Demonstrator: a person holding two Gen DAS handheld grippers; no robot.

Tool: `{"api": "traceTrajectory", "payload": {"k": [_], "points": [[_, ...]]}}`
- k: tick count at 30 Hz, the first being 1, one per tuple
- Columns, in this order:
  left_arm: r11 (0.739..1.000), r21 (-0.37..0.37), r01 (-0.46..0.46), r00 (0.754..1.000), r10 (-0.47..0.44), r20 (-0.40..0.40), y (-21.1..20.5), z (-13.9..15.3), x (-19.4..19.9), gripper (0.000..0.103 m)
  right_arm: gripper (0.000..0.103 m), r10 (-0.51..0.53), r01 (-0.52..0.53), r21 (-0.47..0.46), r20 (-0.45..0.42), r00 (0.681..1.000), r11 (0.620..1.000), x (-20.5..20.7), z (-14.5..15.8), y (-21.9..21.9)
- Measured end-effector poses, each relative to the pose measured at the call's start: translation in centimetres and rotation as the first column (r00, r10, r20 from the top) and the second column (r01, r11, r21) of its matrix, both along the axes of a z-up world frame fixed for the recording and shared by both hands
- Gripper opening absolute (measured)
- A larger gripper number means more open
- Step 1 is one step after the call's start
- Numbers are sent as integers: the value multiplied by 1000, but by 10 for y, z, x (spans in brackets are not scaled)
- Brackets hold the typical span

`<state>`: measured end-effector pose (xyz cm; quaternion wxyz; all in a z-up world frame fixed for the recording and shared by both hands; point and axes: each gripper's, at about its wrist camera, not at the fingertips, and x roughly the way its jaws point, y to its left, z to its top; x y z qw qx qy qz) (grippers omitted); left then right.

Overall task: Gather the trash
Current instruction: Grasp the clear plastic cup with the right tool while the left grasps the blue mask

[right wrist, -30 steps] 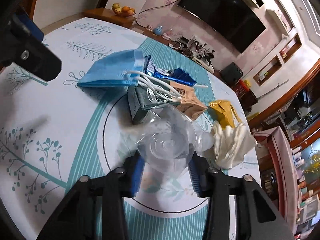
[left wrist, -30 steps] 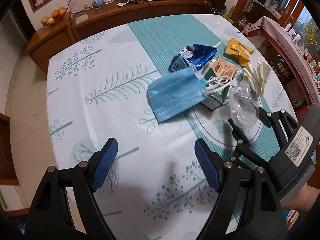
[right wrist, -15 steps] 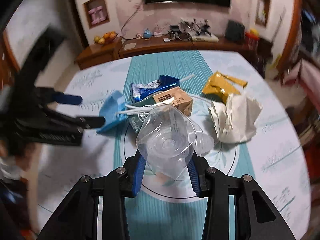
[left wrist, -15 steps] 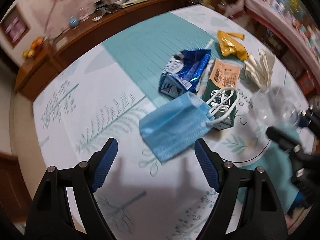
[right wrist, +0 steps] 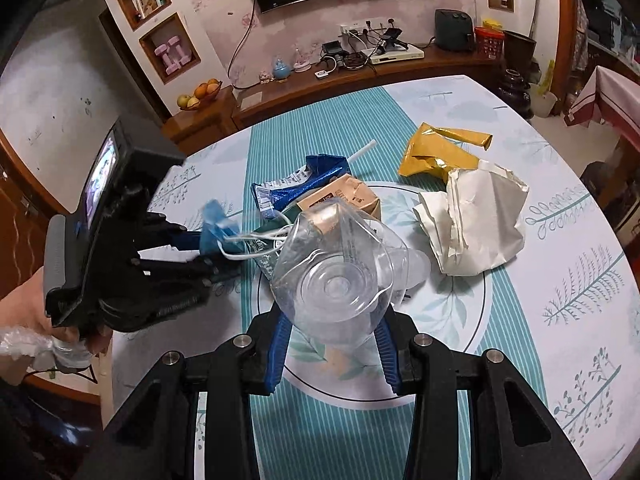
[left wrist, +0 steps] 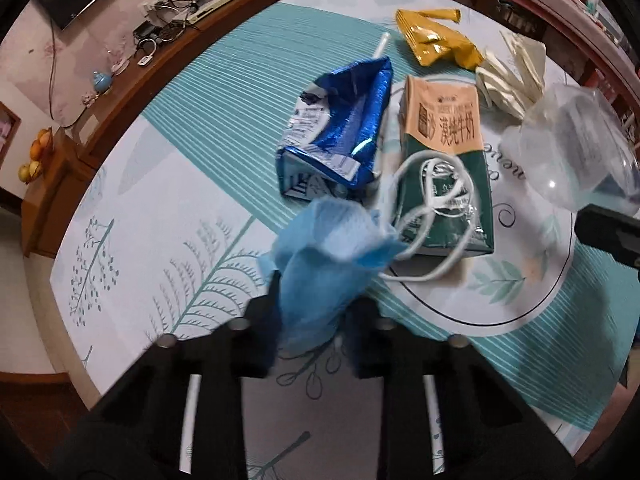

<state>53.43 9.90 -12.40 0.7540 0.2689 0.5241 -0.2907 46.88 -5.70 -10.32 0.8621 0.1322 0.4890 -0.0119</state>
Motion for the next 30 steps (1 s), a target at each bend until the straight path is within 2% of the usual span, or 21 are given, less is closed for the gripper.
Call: {"api": "traceTrajectory", "payload": {"k": [7, 12, 18, 25, 30], "points": [[987, -117, -107, 994, 107, -6, 25, 32, -12, 10, 38, -7, 7, 41, -5, 1000, 999, -7, 1, -6], [948, -205, -242, 970, 234, -60, 40, 62, -43, 10, 38, -8, 9, 107, -12, 1000, 994, -17, 7, -13], [898, -252, -361, 932, 340, -123, 34, 96, -114, 10, 36, 2, -2, 194, -4, 1000, 981, -49, 27, -29], [851, -285, -441, 898, 423, -124, 2, 125, -216, 10, 36, 40, -43, 290, 13, 999, 956, -120, 54, -64], [814, -303, -496, 866, 487, -108, -29, 133, -289, 10, 36, 122, -125, 325, 30, 992, 937, -183, 70, -94]]}}
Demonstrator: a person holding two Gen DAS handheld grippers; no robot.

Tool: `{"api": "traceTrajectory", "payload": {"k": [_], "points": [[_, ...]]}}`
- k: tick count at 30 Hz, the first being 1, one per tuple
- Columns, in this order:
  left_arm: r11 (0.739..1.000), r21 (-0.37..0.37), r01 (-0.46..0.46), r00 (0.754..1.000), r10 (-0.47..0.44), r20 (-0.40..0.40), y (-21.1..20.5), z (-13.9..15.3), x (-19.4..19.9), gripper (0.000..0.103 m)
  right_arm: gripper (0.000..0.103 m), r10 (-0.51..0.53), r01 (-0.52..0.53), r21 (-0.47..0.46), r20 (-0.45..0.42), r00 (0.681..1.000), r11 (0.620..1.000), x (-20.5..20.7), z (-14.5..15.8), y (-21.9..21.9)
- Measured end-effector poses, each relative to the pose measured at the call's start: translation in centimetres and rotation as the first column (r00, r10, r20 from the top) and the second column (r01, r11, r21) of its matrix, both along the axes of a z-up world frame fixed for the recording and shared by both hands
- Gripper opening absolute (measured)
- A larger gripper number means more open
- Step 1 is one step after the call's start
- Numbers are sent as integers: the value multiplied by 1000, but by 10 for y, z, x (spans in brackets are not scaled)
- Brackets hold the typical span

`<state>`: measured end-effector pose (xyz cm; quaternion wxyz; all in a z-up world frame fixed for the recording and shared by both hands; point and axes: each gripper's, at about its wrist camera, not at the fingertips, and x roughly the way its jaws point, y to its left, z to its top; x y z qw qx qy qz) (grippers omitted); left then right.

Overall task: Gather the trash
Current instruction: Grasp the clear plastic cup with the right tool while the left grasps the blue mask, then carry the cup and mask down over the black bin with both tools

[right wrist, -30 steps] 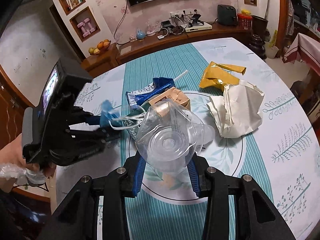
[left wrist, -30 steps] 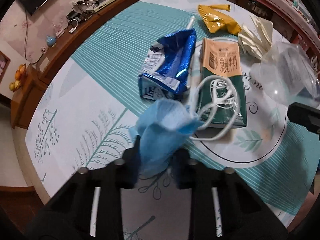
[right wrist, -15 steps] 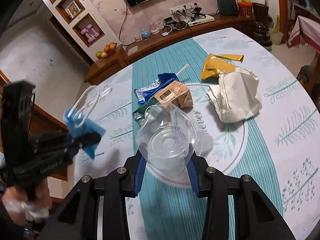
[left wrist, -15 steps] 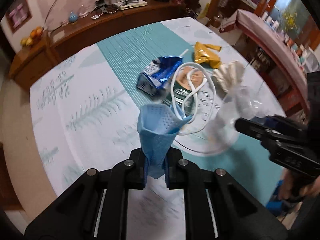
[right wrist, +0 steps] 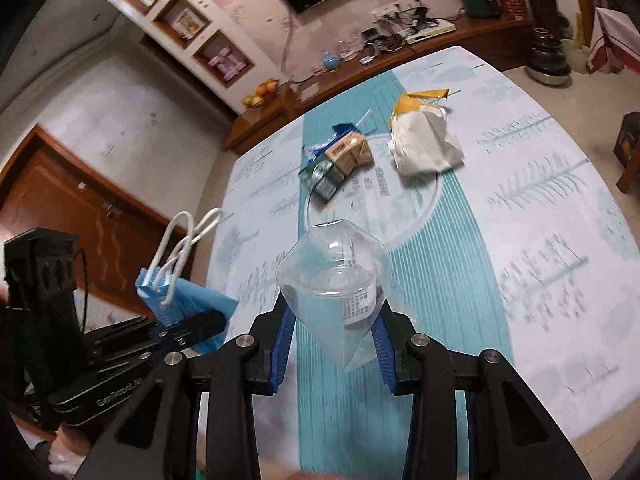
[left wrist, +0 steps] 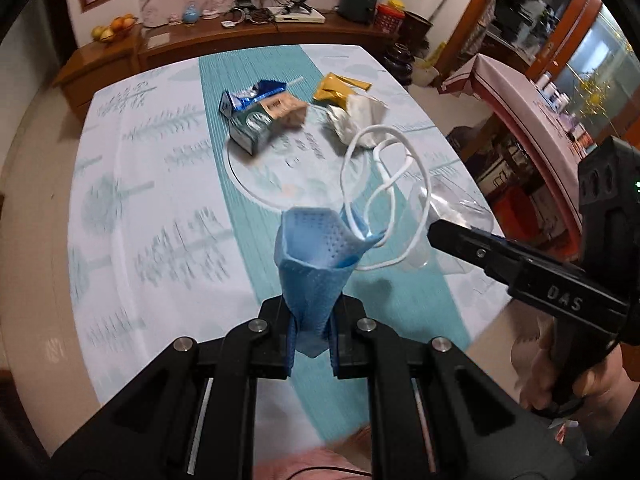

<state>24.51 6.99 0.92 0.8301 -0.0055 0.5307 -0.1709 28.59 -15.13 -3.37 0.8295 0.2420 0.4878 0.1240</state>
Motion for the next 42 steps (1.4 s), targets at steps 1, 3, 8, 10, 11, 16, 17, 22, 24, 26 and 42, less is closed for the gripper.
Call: {"api": "traceTrajectory", "payload": {"k": [1, 3, 8, 10, 11, 16, 17, 22, 24, 26, 42], "points": [[1000, 1, -19, 1000, 19, 5, -8, 0, -18, 10, 36, 25, -25, 14, 5, 1000, 1000, -18, 3, -8], [998, 6, -57, 998, 57, 8, -21, 0, -48, 10, 36, 55, -56, 40, 9, 998, 998, -43, 7, -19], [986, 3, -168, 985, 168, -36, -55, -6, -130, 10, 36, 165, -162, 90, -17, 986, 983, -114, 11, -45], [980, 11, -197, 978, 198, -60, -70, -10, -162, 10, 36, 212, -210, 88, -20, 977, 974, -139, 13, -53], [979, 18, -204, 976, 205, -69, -75, -12, -175, 10, 36, 233, -230, 87, -25, 972, 969, -152, 14, -56], [975, 71, -209, 970, 216, -114, -97, -19, -231, 10, 36, 264, -252, 147, -67, 962, 956, -196, 11, -75], [975, 80, -206, 970, 214, -115, -99, -19, -237, 10, 36, 265, -252, 154, -73, 962, 955, -203, 10, -78], [974, 109, -197, 966, 212, -150, -109, -32, -258, 10, 36, 261, -235, 189, -125, 957, 953, -227, -6, -87], [976, 110, -188, 964, 205, -168, -113, -41, -262, 10, 36, 256, -224, 200, -148, 955, 954, -229, -16, -88], [977, 118, -177, 964, 197, -179, -115, -52, -260, 10, 36, 247, -209, 208, -180, 952, 956, -235, -32, -89], [981, 142, -130, 935, 169, -312, -130, -249, -254, 10, 36, 87, -29, 142, -421, 903, 989, -261, -256, -94]]}}
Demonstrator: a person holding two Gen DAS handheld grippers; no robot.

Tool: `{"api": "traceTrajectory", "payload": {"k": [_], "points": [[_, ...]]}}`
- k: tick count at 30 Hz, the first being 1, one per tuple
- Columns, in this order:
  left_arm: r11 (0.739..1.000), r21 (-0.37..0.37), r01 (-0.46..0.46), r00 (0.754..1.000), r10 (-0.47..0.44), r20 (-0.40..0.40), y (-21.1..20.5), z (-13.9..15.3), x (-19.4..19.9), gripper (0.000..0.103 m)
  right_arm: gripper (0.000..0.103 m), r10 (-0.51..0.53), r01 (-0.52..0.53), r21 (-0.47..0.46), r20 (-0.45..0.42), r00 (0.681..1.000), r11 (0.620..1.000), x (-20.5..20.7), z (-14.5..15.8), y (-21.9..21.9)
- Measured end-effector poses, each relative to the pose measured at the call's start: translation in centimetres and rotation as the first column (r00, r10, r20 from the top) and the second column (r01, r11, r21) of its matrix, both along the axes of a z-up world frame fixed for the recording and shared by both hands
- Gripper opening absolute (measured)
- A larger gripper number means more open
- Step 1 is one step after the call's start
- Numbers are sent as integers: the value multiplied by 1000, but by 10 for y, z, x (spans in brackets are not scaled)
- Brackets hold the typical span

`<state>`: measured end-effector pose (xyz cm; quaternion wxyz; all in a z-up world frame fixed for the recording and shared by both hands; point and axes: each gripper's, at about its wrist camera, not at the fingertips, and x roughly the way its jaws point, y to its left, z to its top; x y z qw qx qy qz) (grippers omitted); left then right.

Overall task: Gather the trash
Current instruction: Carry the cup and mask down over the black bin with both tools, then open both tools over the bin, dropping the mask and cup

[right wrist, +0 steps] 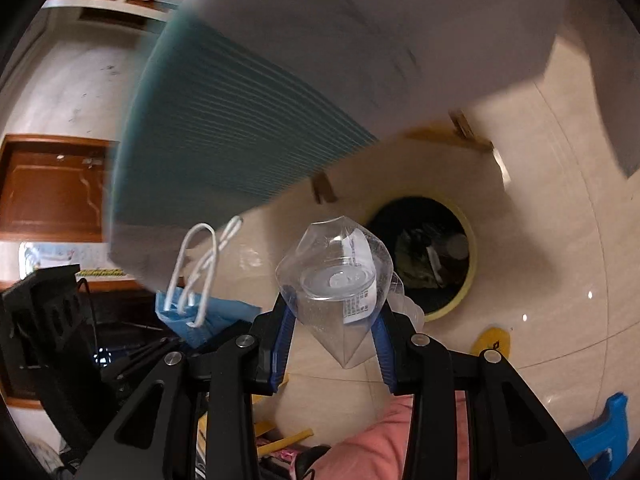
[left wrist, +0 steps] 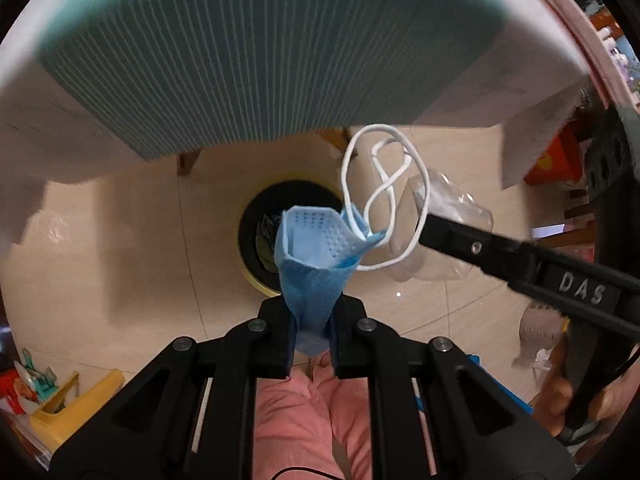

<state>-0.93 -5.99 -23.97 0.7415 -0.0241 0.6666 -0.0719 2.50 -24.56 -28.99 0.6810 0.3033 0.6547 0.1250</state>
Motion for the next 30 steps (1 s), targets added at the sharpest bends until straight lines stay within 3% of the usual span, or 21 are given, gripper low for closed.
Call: {"api": "traceTrajectory", "payload": {"k": [3, 9, 11, 12, 14, 15, 16, 22, 30], "points": [[1000, 7, -12, 1000, 12, -18, -1, -45, 8, 10, 36, -17, 17, 0, -66, 998, 1000, 0, -55, 4], [999, 31, -19, 999, 20, -46, -2, -103, 21, 12, 37, -14, 13, -6, -133, 991, 1000, 9, -129, 22], [999, 37, -15, 998, 17, -60, -2, -116, 24, 21, 42, -19, 21, 15, -163, 986, 1000, 11, -148, 25], [999, 36, -14, 997, 17, -73, -1, -122, 24, 30, 53, -23, 26, 14, -180, 983, 1000, 11, -156, 26], [999, 46, -18, 996, 22, -82, 3, -130, 26, 49, 67, -34, 36, 6, -202, 979, 999, 15, -169, 31], [998, 55, -21, 996, 26, -81, 5, -133, 25, 64, 67, -36, 38, 3, -204, 978, 999, 15, -173, 33], [998, 62, -26, 996, 31, -79, 7, -134, 24, 71, 67, -36, 37, 0, -204, 978, 999, 16, -177, 34], [996, 77, -53, 994, 60, -88, 26, -140, 13, 71, 67, -2, -3, -26, -196, 981, 1000, 11, -177, 44], [990, 77, -121, 990, 126, -65, 46, -128, 9, 72, 67, 22, -33, -103, -105, 994, 994, 9, -139, 45]]}}
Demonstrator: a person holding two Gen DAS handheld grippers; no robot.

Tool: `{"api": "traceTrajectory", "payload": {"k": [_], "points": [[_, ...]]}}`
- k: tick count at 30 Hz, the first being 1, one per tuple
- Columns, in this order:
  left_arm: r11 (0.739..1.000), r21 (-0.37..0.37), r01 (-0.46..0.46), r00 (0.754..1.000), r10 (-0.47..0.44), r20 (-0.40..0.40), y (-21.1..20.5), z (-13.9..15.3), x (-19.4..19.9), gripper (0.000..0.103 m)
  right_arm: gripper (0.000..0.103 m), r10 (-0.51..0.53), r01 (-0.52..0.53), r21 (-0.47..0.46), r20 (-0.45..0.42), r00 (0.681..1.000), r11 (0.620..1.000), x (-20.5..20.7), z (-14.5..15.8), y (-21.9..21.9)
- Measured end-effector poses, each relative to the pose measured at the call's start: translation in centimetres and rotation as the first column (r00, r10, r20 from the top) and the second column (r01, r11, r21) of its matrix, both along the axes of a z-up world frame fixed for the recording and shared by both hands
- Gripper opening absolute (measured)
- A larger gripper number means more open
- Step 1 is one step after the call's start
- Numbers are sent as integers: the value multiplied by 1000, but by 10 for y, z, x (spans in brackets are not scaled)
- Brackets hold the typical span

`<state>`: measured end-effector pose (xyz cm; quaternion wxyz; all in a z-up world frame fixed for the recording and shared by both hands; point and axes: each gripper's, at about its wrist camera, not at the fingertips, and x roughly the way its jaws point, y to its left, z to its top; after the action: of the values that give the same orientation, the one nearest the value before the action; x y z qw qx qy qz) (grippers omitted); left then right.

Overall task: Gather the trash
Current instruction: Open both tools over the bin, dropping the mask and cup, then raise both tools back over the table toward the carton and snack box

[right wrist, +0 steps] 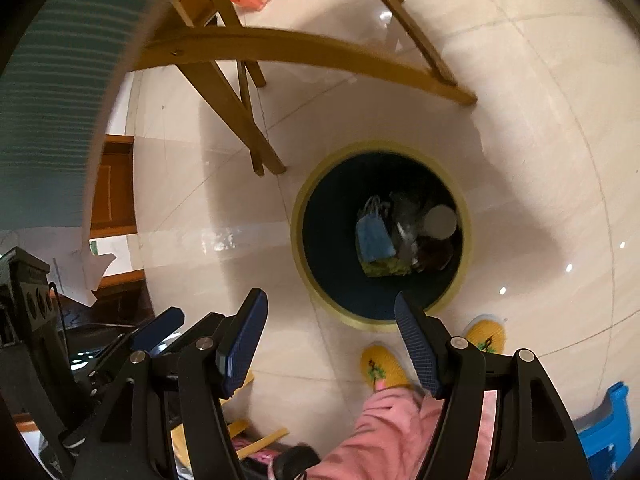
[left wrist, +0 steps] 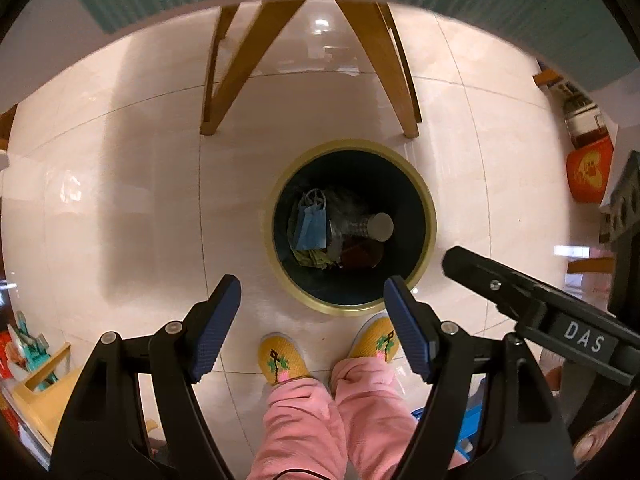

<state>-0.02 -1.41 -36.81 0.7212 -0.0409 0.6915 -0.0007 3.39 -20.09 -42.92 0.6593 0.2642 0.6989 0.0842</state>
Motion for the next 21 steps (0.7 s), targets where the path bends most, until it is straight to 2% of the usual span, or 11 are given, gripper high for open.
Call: {"api": "traceTrajectory", "payload": {"k": [8, 21], "points": [[999, -13, -37, 999, 37, 26, 6, 31, -5, 72, 67, 17, -14, -44, 63, 998, 999, -1, 46, -7], [998, -17, -59, 995, 60, 79, 6, 128, -14, 72, 67, 55, -49, -62, 94, 994, 997, -18, 142, -9]]}}
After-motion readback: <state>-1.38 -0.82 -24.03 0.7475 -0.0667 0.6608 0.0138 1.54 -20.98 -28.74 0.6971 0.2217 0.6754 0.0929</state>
